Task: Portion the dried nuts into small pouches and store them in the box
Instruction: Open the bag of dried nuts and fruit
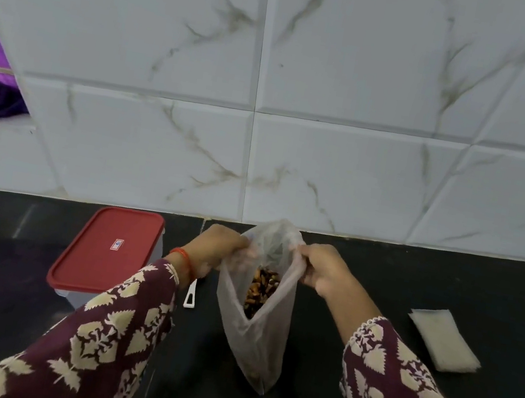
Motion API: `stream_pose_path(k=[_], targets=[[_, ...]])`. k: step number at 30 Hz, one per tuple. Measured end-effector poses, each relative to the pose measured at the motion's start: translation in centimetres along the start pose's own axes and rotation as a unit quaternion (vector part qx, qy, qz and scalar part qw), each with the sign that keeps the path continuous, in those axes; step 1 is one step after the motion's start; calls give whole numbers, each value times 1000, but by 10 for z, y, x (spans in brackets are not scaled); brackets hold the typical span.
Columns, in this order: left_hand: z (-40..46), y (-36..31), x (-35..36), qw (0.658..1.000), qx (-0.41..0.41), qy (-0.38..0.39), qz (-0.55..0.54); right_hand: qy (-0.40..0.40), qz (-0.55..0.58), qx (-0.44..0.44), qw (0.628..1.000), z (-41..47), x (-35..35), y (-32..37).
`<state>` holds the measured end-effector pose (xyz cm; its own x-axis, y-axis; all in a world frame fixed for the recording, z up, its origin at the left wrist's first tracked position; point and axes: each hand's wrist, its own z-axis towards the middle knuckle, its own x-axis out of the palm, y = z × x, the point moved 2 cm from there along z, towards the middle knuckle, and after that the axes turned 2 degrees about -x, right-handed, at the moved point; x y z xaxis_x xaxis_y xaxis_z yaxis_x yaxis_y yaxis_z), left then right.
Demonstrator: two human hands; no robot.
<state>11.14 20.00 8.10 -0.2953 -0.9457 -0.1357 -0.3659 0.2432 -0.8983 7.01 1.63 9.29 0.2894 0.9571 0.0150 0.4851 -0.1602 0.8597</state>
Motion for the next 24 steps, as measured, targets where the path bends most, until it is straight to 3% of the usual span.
stream_pose_path(k=[1, 3, 6, 9, 12, 15, 17, 20, 22, 24], targets=[[2, 4, 2, 993, -54, 33, -104, 11, 63, 31, 997, 2, 2, -2], [1, 16, 7, 958, -121, 67, -252, 7, 60, 65, 996, 5, 4, -11], [0, 34, 10, 943, -138, 41, -300, -16, 75, 112, 991, 2, 0, -28], [-10, 39, 8, 966, -105, 2, -236, -12, 7, 59, 998, -10, -10, -27], [-34, 38, -2, 997, -56, -43, -11, 0, -135, -3, 991, -31, -18, -24], [-64, 37, -7, 991, -95, 11, 98, 81, -174, -4, 981, -51, -15, -29], [-77, 35, -6, 991, -107, 45, 65, 117, -82, 6, 990, -54, -11, -33], [-84, 31, 0, 993, -38, 54, -103, 82, 198, 87, 973, -47, -10, -43], [-90, 35, 8, 955, -11, 63, -289, 36, 340, 121, 932, -48, -8, -53], [-95, 48, 20, 901, -21, 67, -428, 19, 351, 127, 928, -52, -6, -65]])
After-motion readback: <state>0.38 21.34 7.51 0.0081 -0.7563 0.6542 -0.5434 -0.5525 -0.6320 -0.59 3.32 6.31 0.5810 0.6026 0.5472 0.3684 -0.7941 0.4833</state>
